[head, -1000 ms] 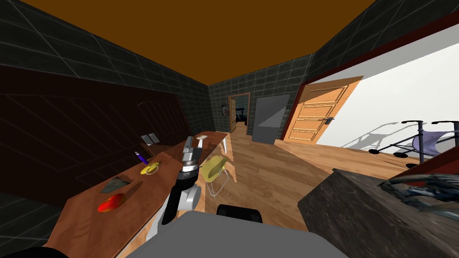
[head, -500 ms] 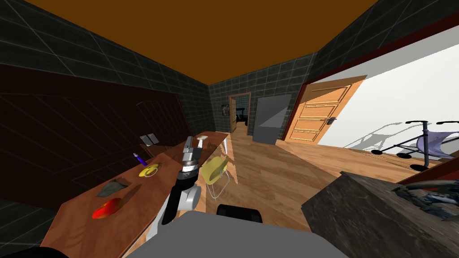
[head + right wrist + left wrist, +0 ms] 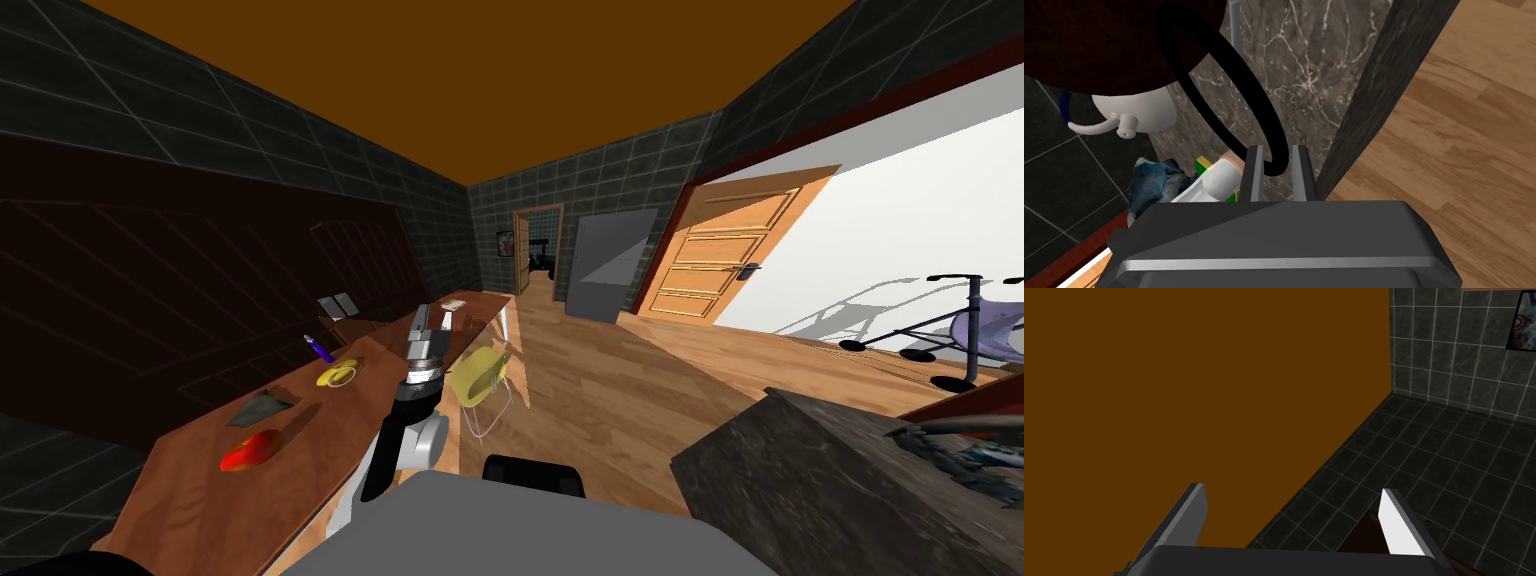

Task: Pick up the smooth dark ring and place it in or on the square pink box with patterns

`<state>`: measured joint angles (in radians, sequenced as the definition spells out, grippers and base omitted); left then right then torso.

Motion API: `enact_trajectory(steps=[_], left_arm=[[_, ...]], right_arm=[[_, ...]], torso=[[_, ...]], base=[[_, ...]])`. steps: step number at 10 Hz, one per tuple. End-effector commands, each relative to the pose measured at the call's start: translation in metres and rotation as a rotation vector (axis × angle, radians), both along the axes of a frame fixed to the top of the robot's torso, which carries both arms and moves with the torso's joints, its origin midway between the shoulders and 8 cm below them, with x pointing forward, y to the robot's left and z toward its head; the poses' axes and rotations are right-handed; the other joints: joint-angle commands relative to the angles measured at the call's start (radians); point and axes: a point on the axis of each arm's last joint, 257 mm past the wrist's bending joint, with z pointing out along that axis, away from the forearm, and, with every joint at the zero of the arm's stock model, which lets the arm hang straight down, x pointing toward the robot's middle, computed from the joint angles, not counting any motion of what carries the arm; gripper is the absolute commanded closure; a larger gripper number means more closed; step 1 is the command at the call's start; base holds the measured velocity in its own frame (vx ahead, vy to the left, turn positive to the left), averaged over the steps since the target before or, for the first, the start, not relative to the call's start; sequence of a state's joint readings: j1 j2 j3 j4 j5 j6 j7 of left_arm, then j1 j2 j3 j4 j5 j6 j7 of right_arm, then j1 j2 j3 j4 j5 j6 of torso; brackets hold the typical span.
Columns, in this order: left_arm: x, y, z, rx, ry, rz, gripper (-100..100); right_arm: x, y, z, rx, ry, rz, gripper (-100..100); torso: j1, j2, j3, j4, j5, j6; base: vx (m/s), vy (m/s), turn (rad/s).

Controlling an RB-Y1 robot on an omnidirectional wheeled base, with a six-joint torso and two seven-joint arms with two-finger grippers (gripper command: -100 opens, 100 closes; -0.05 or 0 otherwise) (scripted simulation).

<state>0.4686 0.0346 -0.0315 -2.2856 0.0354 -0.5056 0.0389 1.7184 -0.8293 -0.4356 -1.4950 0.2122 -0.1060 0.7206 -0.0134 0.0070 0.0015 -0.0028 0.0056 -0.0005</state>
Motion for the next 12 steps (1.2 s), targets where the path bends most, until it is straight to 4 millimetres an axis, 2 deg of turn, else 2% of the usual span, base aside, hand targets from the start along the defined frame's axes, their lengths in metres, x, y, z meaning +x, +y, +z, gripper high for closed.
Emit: enact_trajectory(steps=[1,5,9,12], left_arm=[[0.000,0.000,0.000,0.000,0.000,0.000,0],[0.000,0.000,0.000,0.000,0.000,0.000,0],[0.000,0.000,0.000,0.000,0.000,0.000,0],[0.000,0.000,0.000,0.000,0.000,0.000,0]], right_arm=[[0.001,-0.008,0.011,-0.006,-0.013,-0.021,100],[0.006,-0.026,0.031,-0.020,-0.057,-0.063,100],[0.015,-0.044,0.052,-0.036,-0.114,-0.102,100],[0.023,-0.055,0.064,-0.045,-0.156,-0.125,100]], torso=[[0.000,0.000,0.000,0.000,0.000,0.000],[-0.016,0.007,0.004,0.001,-0.001,-0.001],[-0.038,0.018,0.011,0.004,-0.007,-0.001],[-0.039,0.016,0.011,0.005,-0.008,-0.001]], base=[[-0.111,-0.126,0.110],[-0.151,-0.150,0.113],[-0.221,-0.180,0.146],[-0.182,-0.157,0.132]])
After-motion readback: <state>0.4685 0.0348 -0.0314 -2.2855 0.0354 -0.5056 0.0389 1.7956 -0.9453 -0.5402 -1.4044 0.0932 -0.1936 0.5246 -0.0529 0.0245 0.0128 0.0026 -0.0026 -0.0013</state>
